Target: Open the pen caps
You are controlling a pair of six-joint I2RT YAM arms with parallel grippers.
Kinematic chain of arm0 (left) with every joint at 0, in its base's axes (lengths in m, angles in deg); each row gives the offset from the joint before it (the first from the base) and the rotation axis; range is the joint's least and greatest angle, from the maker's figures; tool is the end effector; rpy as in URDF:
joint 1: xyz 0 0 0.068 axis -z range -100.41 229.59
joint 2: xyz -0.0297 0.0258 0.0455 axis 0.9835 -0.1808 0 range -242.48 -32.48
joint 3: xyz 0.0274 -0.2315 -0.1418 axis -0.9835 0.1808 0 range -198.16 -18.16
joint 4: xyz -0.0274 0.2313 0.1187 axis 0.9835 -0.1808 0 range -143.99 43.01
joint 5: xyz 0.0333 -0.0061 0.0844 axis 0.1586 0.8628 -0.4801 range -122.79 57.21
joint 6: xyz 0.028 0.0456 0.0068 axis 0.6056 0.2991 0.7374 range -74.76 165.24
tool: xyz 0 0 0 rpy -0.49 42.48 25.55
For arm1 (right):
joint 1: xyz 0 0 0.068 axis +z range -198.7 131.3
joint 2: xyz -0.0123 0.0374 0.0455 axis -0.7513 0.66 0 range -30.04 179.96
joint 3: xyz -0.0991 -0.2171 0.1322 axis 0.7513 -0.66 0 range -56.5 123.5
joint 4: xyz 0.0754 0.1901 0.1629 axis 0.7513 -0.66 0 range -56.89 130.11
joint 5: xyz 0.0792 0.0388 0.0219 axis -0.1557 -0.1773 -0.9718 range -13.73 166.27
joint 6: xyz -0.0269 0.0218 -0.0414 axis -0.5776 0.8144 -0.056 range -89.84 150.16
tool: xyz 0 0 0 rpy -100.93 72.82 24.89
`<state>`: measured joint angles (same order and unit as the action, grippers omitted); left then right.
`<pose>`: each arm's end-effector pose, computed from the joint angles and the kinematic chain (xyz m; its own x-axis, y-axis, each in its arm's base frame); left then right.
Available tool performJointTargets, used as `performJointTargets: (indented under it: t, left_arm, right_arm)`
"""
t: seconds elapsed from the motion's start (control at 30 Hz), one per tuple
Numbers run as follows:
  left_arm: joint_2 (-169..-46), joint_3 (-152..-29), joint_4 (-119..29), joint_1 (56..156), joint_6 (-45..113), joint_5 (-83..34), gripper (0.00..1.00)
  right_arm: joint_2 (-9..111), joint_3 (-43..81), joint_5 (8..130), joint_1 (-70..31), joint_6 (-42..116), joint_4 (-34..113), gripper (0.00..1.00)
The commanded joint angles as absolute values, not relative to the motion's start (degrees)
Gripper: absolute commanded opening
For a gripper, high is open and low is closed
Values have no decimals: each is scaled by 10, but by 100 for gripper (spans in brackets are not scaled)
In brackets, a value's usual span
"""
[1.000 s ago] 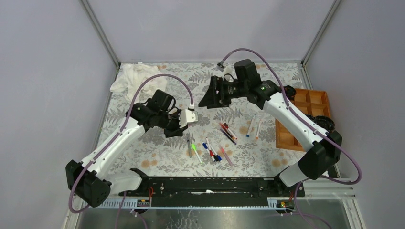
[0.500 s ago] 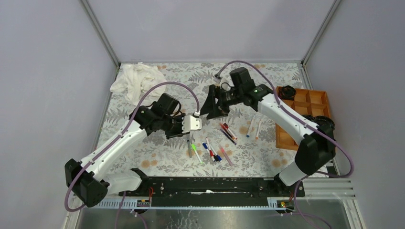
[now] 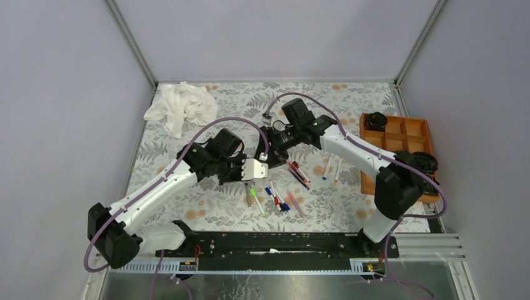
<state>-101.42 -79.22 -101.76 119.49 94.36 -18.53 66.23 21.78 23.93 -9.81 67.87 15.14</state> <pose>0.1676 -0.1516 0.2893 0.0899 0.8801 -0.4661 0.9789 0.0081 0.2041 0.2706 0.2545 0.2921 -0.9301 -0.2701 -0.2490 -0.3358 0.3502 0.8744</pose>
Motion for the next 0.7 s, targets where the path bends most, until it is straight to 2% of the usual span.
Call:
performJointTargets:
  t: [0.0, 0.3, 0.37, 0.53, 0.6, 0.67]
  left_arm:
    - [-1018, -789, -993, 1204, 957, -213, 0]
    - [-1024, -791, -991, 1211, 956, -219, 0]
    - [-1026, -795, -991, 1212, 954, -217, 0]
    - [-1027, -798, -990, 1212, 947, -199, 1]
    - [-1029, -801, -991, 1212, 943, -191, 4]
    - [-1027, -805, -991, 1212, 938, -183, 7]
  right_arm:
    - [672, 237, 196, -84, 670, 142, 61]
    - [691, 231, 183, -62, 655, 126, 51]
    - [696, 230, 178, -59, 655, 126, 44]
    - [694, 210, 157, -58, 673, 159, 11]
    - [684, 195, 149, -58, 688, 189, 2]
    - [675, 180, 144, -60, 703, 222, 0]
